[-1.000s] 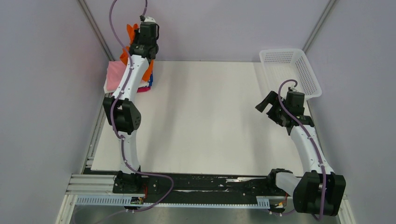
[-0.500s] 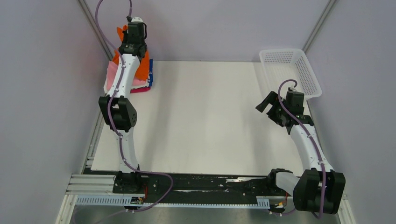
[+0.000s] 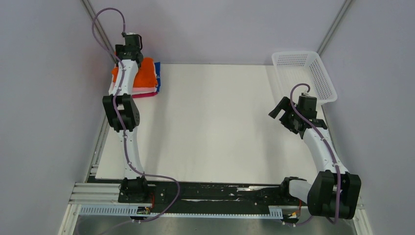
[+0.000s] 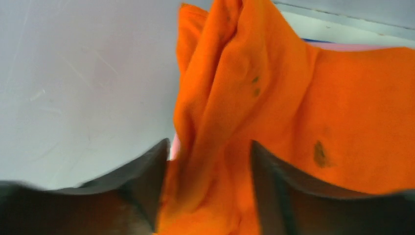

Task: Fold and stack the t-shirts
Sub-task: Put the neatly folded tshirt into the corner of the board with the left arm, then reset both arms

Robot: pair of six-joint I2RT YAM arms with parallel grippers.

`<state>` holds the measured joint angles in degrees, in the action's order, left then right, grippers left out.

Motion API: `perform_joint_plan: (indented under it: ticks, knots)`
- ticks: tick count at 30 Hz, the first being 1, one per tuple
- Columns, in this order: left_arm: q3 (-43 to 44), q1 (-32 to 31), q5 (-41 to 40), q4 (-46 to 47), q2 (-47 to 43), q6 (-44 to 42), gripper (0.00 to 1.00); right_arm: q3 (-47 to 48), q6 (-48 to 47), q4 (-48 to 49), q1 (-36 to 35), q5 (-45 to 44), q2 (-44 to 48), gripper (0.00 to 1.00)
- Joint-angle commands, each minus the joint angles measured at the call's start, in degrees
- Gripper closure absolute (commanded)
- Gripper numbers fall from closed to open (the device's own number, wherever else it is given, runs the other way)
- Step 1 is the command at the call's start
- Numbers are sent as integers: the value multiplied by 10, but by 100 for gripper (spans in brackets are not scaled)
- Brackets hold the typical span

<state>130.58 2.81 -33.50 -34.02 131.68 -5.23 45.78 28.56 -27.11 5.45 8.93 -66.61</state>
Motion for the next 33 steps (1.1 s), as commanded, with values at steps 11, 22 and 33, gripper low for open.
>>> perform_joint_plan:
  ticks: [11, 22, 33]
  knots:
    - [54, 36, 13, -24, -6, 101, 0, 13, -7, 17, 3, -18, 14, 0]
    - [-131, -7, 203, 11, -203, 195, 0, 18, -7, 17, 3, -1, 32, 0]
    - [-742, -179, 180, 199, -662, 364, 0, -26, -2, 23, 3, 35, 83, 0]
